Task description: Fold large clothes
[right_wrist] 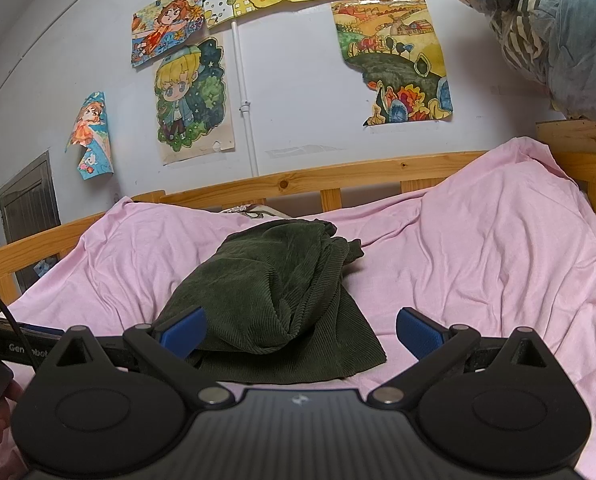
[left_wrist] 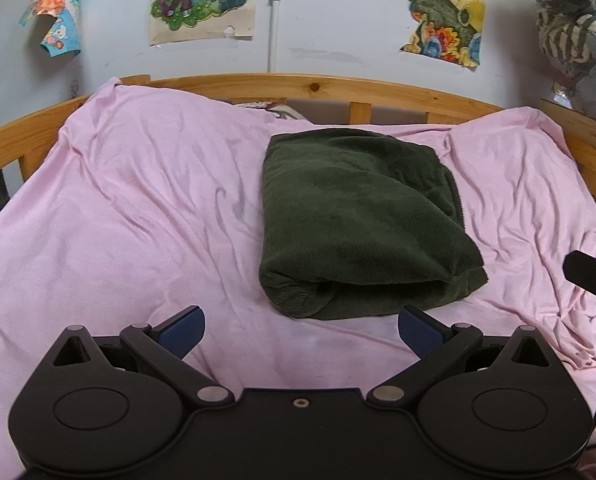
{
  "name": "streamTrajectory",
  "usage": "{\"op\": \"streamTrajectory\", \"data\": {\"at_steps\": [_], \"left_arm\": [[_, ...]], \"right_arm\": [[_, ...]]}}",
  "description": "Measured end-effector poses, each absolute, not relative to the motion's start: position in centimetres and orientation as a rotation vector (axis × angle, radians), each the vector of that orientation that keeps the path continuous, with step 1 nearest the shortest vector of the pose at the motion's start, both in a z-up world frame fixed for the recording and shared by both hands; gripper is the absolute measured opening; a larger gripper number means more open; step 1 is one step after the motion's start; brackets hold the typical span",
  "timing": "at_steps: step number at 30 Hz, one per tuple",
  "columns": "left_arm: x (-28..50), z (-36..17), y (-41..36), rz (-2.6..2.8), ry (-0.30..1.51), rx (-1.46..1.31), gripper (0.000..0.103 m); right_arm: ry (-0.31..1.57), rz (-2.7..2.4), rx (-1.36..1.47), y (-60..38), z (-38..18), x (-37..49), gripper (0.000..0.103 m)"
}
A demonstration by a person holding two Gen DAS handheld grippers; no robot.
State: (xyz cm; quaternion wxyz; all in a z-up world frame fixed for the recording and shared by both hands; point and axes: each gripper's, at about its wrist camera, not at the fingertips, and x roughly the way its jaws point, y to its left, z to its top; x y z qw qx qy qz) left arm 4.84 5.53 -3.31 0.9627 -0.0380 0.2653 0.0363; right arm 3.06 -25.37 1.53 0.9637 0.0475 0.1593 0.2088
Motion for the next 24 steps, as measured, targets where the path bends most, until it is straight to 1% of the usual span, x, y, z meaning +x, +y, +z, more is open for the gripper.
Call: {"op": "streamTrajectory", "data": {"at_steps": [5,16,24], "left_arm": [[5.2,-3.2,5.9,0.093,0.580,-0.086,0.103],[5.2,-3.0,6.1,0.121,0.583,-0.054,0.103],[5.4,-3.1,6.2,0.110,0.595,-0.051,0.103]], "right_arm": [[0.339,0.419,0.112,-25.1,1.1,3.1,0.103],[0.429,0.381,0.181,-25.3,0.2,3.9,0.103],[0.591,0.288,0.171,-25.3,-1.7,5.4,0.103]]}}
